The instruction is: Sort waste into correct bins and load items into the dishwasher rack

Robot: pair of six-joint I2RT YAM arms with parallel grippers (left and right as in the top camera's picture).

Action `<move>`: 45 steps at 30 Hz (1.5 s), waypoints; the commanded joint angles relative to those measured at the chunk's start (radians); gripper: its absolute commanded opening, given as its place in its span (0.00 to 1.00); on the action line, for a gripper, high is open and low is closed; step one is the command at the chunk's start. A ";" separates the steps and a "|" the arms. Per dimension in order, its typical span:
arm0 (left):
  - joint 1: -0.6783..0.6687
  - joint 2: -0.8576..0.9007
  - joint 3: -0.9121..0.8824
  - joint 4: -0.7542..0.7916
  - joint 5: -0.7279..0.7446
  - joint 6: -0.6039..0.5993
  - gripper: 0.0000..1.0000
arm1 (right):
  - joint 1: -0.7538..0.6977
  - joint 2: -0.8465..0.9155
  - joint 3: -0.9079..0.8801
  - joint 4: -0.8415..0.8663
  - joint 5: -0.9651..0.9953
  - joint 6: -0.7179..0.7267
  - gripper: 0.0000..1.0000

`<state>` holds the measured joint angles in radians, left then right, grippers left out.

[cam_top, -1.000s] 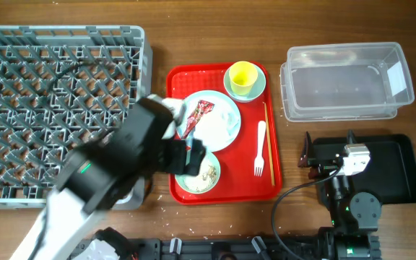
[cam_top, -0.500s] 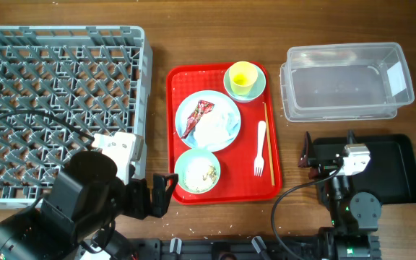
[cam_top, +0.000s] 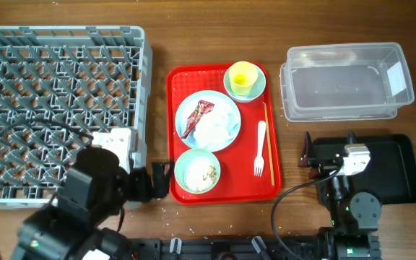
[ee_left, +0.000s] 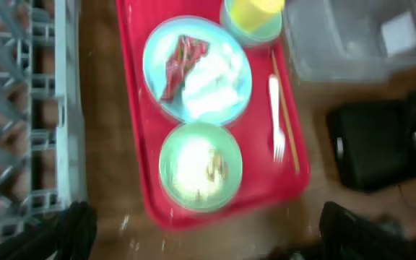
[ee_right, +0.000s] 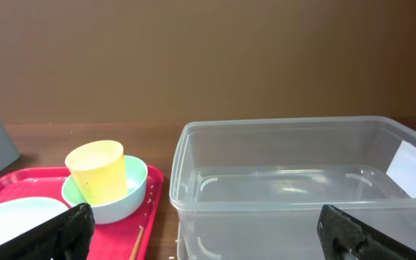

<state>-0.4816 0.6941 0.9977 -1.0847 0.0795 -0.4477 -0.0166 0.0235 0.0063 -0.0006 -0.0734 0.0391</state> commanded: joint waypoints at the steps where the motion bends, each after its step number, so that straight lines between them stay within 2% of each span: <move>1: 0.092 -0.123 -0.233 0.185 0.006 -0.002 1.00 | 0.002 0.001 -0.001 0.002 0.014 -0.013 1.00; 4: 0.127 -0.222 -0.372 0.303 0.018 -0.006 1.00 | 0.002 0.001 -0.001 0.002 0.014 -0.013 1.00; 10: 0.320 -0.404 -0.425 0.247 0.043 -0.001 1.00 | 0.002 0.001 -0.001 0.002 0.014 -0.013 1.00; 11: 0.336 -0.420 -0.426 0.247 0.043 0.022 1.00 | 0.002 0.001 -0.001 0.002 0.014 -0.013 1.00; 13: 0.353 -0.470 -0.438 0.254 0.043 0.158 1.00 | 0.002 0.001 -0.001 0.002 0.014 -0.013 1.00; 15: 0.364 -0.509 -0.464 0.271 0.042 0.221 1.00 | 0.002 0.001 -0.001 0.002 0.014 -0.013 1.00; 17: 0.386 -0.554 -0.513 0.320 0.042 0.235 1.00 | 0.002 0.001 -0.001 0.002 0.013 -0.013 1.00; 26: 0.397 -0.647 -0.762 0.711 0.043 0.235 1.00 | 0.002 0.001 -0.001 0.002 0.014 -0.013 1.00; 32: 0.434 -0.691 -0.893 0.908 0.070 0.239 1.00 | 0.002 0.001 -0.001 0.002 0.014 -0.013 1.00; 36: 0.475 -0.691 -0.956 1.038 0.193 0.348 1.00 | 0.002 0.001 -0.001 0.002 0.014 -0.013 1.00; 45: 0.482 -0.691 -0.992 1.022 0.065 0.365 1.00 | 0.002 0.001 -0.001 0.002 0.014 -0.013 1.00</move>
<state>-0.0063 0.0139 0.0139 -0.0555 0.2092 -0.1085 -0.0166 0.0235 0.0063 -0.0010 -0.0734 0.0391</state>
